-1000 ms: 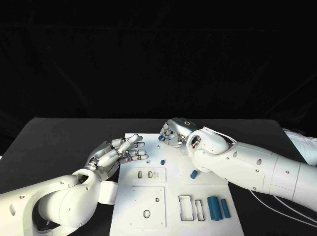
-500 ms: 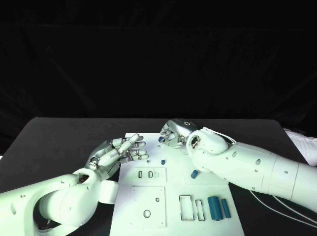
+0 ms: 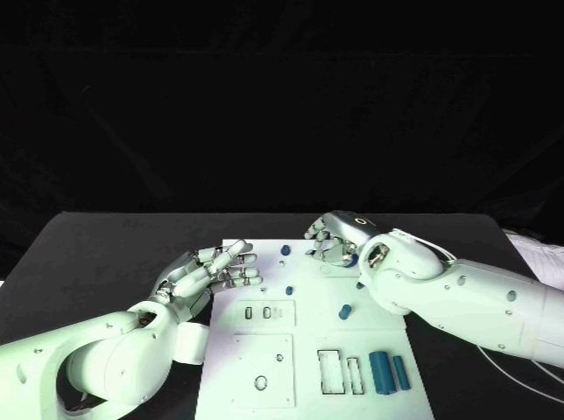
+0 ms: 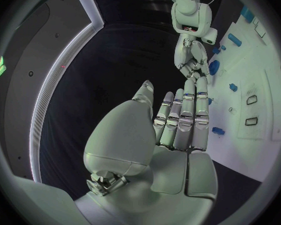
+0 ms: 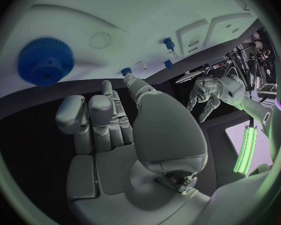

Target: Assemble the parts on the task board

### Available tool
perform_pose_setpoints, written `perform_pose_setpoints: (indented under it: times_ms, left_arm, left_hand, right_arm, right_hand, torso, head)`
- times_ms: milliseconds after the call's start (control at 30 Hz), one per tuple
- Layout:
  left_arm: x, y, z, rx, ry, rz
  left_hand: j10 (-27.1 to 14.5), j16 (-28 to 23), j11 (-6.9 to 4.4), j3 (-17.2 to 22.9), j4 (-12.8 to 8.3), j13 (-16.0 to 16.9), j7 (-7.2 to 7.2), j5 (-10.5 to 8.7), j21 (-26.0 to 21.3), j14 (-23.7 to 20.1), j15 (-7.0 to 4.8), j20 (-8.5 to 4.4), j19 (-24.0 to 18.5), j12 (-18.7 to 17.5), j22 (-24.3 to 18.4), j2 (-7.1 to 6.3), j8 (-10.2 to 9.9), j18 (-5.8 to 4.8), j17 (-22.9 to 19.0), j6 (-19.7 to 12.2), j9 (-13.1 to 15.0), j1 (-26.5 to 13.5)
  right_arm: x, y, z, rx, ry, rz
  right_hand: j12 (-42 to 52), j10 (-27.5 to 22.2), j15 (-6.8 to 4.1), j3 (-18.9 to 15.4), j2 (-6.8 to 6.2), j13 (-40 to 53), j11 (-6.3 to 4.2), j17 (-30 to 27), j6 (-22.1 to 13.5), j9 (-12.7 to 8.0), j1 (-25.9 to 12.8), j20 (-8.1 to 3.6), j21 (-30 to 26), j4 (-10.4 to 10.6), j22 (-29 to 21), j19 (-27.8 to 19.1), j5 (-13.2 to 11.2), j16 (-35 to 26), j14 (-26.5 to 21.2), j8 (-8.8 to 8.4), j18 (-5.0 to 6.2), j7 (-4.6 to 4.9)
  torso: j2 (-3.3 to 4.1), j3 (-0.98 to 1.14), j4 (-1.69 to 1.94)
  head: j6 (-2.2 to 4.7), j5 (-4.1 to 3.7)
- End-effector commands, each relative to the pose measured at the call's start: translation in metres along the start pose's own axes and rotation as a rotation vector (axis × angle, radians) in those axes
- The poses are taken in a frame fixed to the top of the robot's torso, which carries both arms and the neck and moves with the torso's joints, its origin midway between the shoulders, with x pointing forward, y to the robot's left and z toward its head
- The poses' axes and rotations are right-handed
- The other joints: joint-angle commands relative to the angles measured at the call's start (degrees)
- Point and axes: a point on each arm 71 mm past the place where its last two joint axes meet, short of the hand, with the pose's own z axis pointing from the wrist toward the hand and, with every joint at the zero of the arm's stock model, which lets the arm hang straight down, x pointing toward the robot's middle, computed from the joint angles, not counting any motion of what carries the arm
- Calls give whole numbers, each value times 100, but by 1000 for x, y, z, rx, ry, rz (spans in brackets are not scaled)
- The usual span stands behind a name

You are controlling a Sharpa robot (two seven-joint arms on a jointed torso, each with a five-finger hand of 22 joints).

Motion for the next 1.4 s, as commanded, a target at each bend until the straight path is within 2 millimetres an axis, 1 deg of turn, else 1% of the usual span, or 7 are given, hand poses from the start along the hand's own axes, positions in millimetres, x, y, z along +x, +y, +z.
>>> perform_pose_setpoints:
  times_ms: [33,100,167,233,333,433,1400]
  left_arm:
    - [2,-1,0,5,20,-10]
    - [2,-1,0,5,20,-10]
    - [1,-1,0,5,20,-10]
    - [1,-1,1,4,21,-11]
    - [1,-1,1,3,23,-12]
    - [2,0,2,1,24,-12]
    - [2,1,3,-3,27,-14]
  left_hand:
    - [-3,-19,42,11,-29,-9,39,11,28,45,-8,11,33,-24,-5,10,-21,63,5,13,-6,31]
    - [-3,-19,42,11,-29,-9,39,11,28,45,-8,11,33,-24,-5,10,-21,63,5,13,-6,31]
    - [-6,-24,42,10,-35,-9,38,10,27,44,-7,11,33,-27,-7,10,-25,63,7,11,-6,34]
    - [-6,-24,42,10,-35,-9,38,10,27,44,-7,11,33,-27,-7,10,-25,63,7,11,-6,34]
    - [-6,-24,42,10,-35,-9,38,10,27,44,-7,11,33,-27,-7,10,-25,63,7,11,-6,34]
    - [-6,-24,42,10,-35,-9,38,10,27,44,-7,11,33,-27,-7,10,-25,63,7,11,-6,34]
    - [-6,-24,42,10,-35,-9,38,10,27,44,-7,11,33,-27,-7,10,-25,63,7,11,-6,34]
  right_arm:
    - [-7,-18,-14,101,37,109]
    - [-11,-29,-23,144,64,126]
    - [-13,-36,-27,167,80,132]
    - [-14,-46,-31,203,106,133]
    - [-14,-57,-36,242,134,125]
    - [-15,-63,-37,264,145,111]
    - [0,-50,-14,269,129,39]
  right_hand:
    - [385,739,-137,-53,-64,238,-197,557,68,-1,43,-101,273,35,466,281,28,410,177,23,-129,-110]
    - [796,1100,-231,-199,-168,612,-289,1225,72,-22,-18,-217,548,81,944,557,46,886,279,-14,-227,-196]
    - [1498,914,-279,-375,-209,1472,-309,1654,68,-37,19,-278,704,117,1185,668,95,1222,290,-47,-272,-256]
    - [3383,940,-236,-569,-135,3511,-300,2178,-10,-45,-19,-217,839,238,1445,778,132,1557,315,-92,-323,-208]
    - [4817,759,-158,-862,-108,5129,-230,2573,-106,-36,71,-167,939,345,1632,855,138,1793,326,-80,-353,-168]
    - [5408,821,-123,-1054,-54,5788,-191,2765,-169,-41,56,-135,992,479,1737,904,138,1903,348,-87,-373,-115]
    - [6511,1132,-81,-1340,121,6971,-151,3239,-129,-30,188,-85,1177,660,2145,1153,183,2154,420,-27,-459,-89]
  torso:
    - [-48,19,-80]
    - [-67,27,-108]
    - [-75,31,-120]
    - [-84,36,-133]
    - [-93,49,-146]
    - [-104,56,-143]
    - [-97,51,-131]
  head:
    - [-5,4]
    - [-11,11]
    - [-10,11]
    - [-6,17]
    - [-15,28]
    - [-18,28]
    - [-56,52]
